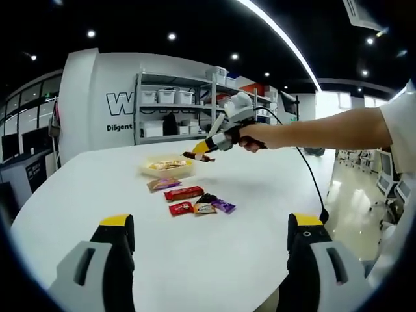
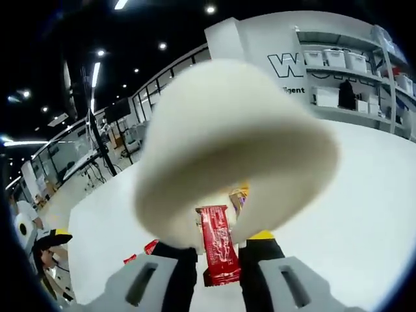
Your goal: Place the target food into the container with the food tongs after gripping and lifting it, then release it inside without dropping or visibly crushing the food.
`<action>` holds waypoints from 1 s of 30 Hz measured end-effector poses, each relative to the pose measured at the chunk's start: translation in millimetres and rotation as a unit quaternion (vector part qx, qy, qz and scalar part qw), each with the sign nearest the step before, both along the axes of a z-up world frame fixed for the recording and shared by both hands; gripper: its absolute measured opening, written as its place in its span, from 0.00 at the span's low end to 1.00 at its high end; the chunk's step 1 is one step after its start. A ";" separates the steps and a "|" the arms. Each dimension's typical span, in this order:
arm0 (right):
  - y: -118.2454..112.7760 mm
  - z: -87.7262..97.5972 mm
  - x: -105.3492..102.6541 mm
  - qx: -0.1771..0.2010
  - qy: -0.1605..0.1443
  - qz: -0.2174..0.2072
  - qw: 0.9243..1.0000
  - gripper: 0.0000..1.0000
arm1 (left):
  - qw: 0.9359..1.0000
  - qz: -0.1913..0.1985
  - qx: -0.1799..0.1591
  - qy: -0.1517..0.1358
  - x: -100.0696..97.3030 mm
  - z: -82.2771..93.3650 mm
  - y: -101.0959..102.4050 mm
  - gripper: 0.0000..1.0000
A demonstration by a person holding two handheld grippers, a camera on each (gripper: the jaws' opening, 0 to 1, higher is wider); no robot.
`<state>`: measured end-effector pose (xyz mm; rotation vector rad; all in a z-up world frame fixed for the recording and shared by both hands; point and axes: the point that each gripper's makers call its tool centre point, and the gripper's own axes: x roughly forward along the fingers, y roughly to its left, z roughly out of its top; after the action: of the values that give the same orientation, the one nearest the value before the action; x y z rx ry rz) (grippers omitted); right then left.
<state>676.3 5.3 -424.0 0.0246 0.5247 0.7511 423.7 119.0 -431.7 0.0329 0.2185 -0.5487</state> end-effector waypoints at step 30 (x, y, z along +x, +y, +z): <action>40.1 -34.7 78.5 -0.019 -0.020 0.006 1.000 0.18 | 1.000 0.001 0.024 0.007 26.2 -3.0 -7.9 0.96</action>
<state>754.8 45.4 -458.7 -0.0287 0.5002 0.7528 450.0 111.0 -434.7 0.0759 0.2454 -0.5418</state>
